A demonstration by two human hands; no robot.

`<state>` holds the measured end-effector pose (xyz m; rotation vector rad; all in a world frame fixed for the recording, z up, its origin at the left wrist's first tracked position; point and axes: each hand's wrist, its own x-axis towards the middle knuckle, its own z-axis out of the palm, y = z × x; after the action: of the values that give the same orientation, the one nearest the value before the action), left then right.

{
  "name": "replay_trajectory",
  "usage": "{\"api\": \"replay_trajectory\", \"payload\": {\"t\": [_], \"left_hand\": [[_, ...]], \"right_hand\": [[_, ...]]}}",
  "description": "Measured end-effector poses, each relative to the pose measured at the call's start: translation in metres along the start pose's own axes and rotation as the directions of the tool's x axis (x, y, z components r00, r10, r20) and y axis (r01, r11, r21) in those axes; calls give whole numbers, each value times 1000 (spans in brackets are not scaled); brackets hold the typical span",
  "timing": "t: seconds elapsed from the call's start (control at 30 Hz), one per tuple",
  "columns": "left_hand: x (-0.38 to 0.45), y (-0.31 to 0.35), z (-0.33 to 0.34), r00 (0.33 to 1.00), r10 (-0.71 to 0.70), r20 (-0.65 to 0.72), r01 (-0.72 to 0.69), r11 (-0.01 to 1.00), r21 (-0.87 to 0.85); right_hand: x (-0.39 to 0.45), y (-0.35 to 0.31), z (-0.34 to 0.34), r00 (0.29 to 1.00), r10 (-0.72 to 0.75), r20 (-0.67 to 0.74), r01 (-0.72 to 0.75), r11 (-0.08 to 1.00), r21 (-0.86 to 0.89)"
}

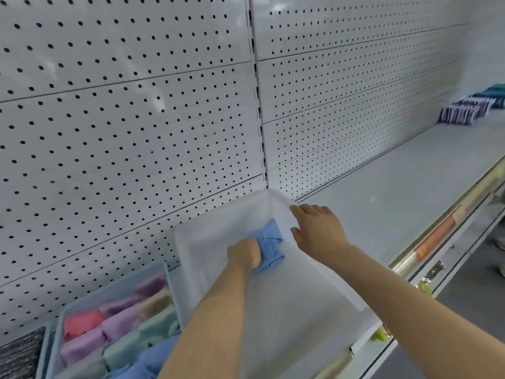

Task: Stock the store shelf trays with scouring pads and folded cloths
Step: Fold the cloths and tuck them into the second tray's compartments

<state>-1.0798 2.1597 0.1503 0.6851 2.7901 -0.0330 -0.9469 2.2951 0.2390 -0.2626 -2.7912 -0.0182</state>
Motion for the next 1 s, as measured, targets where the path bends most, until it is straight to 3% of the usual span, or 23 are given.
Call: {"api": "replay_trajectory", "payload": {"t": [0.2,0.3,0.37,0.5,0.6,0.67,0.73,0.83,1.0], "left_hand": [[2,0,-3,975,-74,-212,79,997,17],[-4,-5,-14,970,-104,-218,105,994,-8],[-9,-9,-30,975,-112,-192,92,989,-112],[-31,-17,-76,960,14,-279,-108,940,-324],[-60,-26,-116,915,120,-385,-265,899,-349],[-85,-36,-143,889,168,-426,-326,885,-333],[-115,-47,-169,879,197,-435,-364,867,-342],[-157,-65,-193,870,198,-452,-404,812,-421],[-207,-104,-197,884,52,-464,-375,671,-639]], "right_hand": [[11,8,10,999,-31,34,29,999,38],[15,2,14,996,-67,62,64,997,53],[18,-3,15,994,-91,61,88,994,62],[23,-15,13,992,-112,53,109,992,67],[24,-29,3,994,-108,31,104,989,102],[24,-41,-6,996,-88,16,82,969,233],[22,-56,-18,998,-56,-14,56,878,476],[14,-81,-37,1000,11,-23,11,639,769],[-12,-129,-75,988,-117,103,-91,105,990]]}}
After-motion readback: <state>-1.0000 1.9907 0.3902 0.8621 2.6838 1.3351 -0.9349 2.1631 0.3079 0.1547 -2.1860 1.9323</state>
